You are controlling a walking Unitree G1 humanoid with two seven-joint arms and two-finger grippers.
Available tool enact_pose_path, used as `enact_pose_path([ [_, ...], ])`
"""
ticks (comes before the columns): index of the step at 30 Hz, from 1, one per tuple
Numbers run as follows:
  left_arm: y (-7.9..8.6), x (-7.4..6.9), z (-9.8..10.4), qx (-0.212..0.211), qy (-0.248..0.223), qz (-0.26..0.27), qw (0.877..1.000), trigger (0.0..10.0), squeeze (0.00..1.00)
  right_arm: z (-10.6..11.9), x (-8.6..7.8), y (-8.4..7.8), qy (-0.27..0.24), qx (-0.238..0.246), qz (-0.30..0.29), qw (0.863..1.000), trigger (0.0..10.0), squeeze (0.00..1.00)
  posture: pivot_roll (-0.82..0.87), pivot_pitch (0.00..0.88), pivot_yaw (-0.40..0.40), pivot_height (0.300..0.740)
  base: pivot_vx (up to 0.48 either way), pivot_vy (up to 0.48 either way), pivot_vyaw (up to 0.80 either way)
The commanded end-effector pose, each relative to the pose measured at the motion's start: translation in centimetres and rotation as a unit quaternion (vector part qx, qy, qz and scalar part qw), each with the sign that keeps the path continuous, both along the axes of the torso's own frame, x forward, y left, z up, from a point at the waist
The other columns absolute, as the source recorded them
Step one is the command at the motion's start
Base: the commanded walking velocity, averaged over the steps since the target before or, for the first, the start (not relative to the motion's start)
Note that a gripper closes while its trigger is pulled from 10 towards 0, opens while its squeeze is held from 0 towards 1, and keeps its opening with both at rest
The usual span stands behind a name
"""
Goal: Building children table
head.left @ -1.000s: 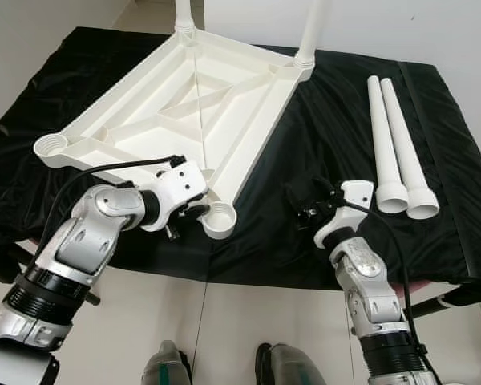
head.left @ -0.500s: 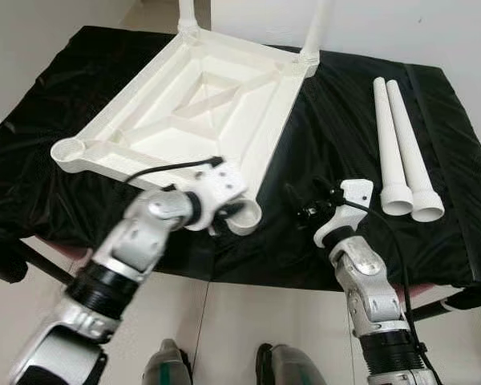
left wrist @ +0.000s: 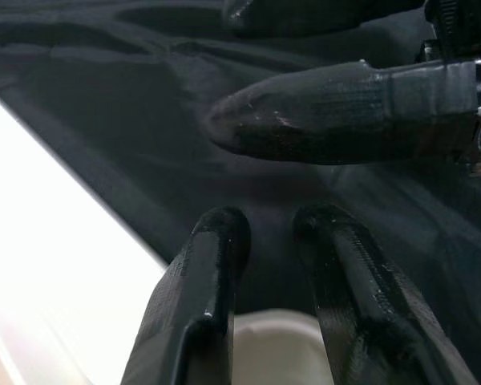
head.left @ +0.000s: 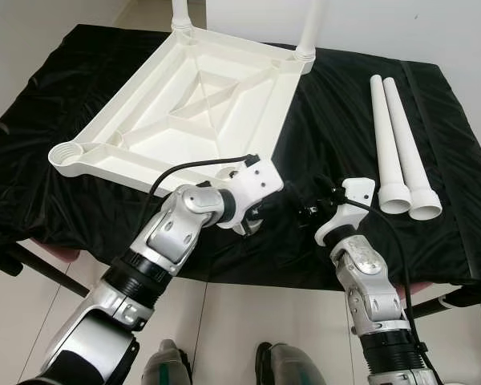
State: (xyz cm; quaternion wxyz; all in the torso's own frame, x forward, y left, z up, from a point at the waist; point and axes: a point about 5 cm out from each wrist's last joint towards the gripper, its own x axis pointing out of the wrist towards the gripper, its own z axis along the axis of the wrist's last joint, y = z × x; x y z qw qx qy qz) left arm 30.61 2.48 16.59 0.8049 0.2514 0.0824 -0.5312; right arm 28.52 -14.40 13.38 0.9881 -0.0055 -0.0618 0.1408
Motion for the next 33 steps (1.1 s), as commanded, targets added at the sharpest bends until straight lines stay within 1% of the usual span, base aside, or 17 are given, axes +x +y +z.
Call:
enact_pose_path([
  [1, 0.0, 0.4, 0.2, 0.002, -0.023, 0.026, 0.999, 10.0, 0.0, -0.2, -0.2, 0.0, 0.007, 0.003, -0.002, 1.0, 10.0, 0.0, -0.09, 0.08, -0.005, 0.74, 0.0, 0.0, 0.0],
  [3, 0.4, 0.6, 0.8, 0.001, -0.031, 0.027, 0.999, 10.0, 0.0, -0.2, -0.2, 0.1, 0.007, 0.003, -0.001, 1.0, 10.0, 0.0, -0.09, 0.08, -0.005, 0.74, 0.0, 0.0, 0.0],
  [4, 1.3, 0.8, 1.4, 0.004, -0.039, 0.029, 0.999, 10.0, 0.0, -0.3, -0.3, 0.1, 0.008, 0.003, -0.001, 1.0, 10.0, 0.0, -0.09, 0.079, -0.004, 0.74, 0.0, 0.0, 0.0],
  [5, 1.3, 0.8, 1.4, 0.004, -0.039, 0.029, 0.999, 10.0, 0.0, -0.3, -0.3, 0.1, 0.008, 0.003, -0.001, 1.0, 10.0, 0.0, -0.09, 0.079, -0.004, 0.74, 0.0, 0.0, 0.0],
  [8, 2.7, 0.8, 1.8, 0.02, -0.047, 0.031, 0.998, 10.0, 0.0, -0.5, -0.4, 0.1, 0.011, 0.003, 0.001, 1.0, 10.0, 0.0, -0.09, 0.079, -0.004, 0.74, 0.0, 0.0, 0.0],
  [9, 2.7, 0.8, 1.8, 0.02, -0.047, 0.031, 0.998, 10.0, 0.0, -0.5, -0.4, 0.1, 0.011, 0.003, 0.001, 1.0, 10.0, 0.0, -0.09, 0.079, -0.004, 0.74, 0.0, 0.0, 0.0],
  [12, 3.9, 0.7, 1.3, 0.042, -0.048, 0.034, 0.997, 10.0, 0.0, -0.5, -0.4, 0.4, 0.012, 0.003, 0.004, 1.0, 10.0, 0.0, -0.07, 0.076, -0.002, 0.74, 0.0, 0.0, 0.0],
  [16, 5.8, -0.2, 0.8, 0.059, -0.035, 0.017, 0.997, 10.0, 0.0, -0.5, -0.2, 0.4, 0.011, 0.004, 0.004, 1.0, 10.0, 0.0, -0.06, 0.073, 0.0, 0.74, 0.0, 0.0, 0.0],
  [17, 5.8, -0.2, 0.8, 0.059, -0.035, 0.017, 0.997, 10.0, 0.0, -0.5, -0.2, 0.4, 0.011, 0.004, 0.004, 1.0, 10.0, 0.0, -0.06, 0.073, 0.0, 0.74, 0.0, 0.0, 0.0],
  [19, 7.1, -0.6, 0.7, 0.063, -0.019, 0.015, 0.998, 10.0, 0.0, -0.6, -0.3, 0.5, 0.012, 0.004, 0.006, 1.0, 10.0, 0.0, -0.06, 0.07, -0.001, 0.74, 0.0, 0.0, 0.0],
  [21, 7.1, -0.6, 0.7, 0.063, -0.019, 0.015, 0.998, 10.0, 0.0, -0.6, -0.3, 0.5, 0.012, 0.004, 0.006, 1.0, 10.0, 0.0, -0.06, 0.07, -0.001, 0.74, 0.0, 0.0, 0.0],
  [22, 7.5, -0.7, 0.7, 0.066, -0.013, 0.015, 0.998, 10.0, 0.0, -0.7, -0.3, 0.5, 0.013, 0.004, 0.006, 1.0, 10.0, 0.0, -0.06, 0.069, -0.002, 0.74, 0.0, 0.0, 0.0],
  [23, 8.1, -0.9, 0.4, 0.07, -0.001, 0.011, 0.997, 10.0, 1.0, -0.7, -0.4, 0.6, 0.013, 0.005, 0.008, 1.0, 10.0, 0.0, -0.06, 0.068, 0.001, 0.74, 0.0, 0.0, 0.0],
  [26, 8.5, -1.0, 0.3, 0.074, 0.007, 0.008, 0.997, 10.0, 1.0, -0.7, -0.4, 0.6, 0.013, 0.005, 0.009, 1.0, 10.0, 0.0, -0.06, 0.068, 0.001, 0.74, 0.0, 0.0, 0.0],
  [30, 9.2, -0.9, -0.1, 0.093, 0.008, 0.01, 0.996, 10.0, 1.0, -0.7, -0.4, 0.6, 0.012, 0.005, 0.008, 1.0, 10.0, 0.0, -0.06, 0.066, 0.002, 0.74, 0.0, 0.0, 0.0],
  [32, 9.4, -0.8, -0.1, 0.098, 0.007, 0.011, 0.995, 10.0, 0.98, -0.7, -0.4, 0.6, 0.011, 0.004, 0.008, 1.0, 10.0, 0.0, -0.06, 0.065, 0.005, 0.74, 0.0, 0.0, 0.0],
  [33, 9.5, -0.8, -0.2, 0.102, 0.006, 0.011, 0.995, 10.0, 0.64, -0.7, -0.4, 0.6, 0.011, 0.004, 0.008, 1.0, 10.0, 0.0, -0.06, 0.066, 0.004, 0.74, 0.0, 0.0, 0.0],
])
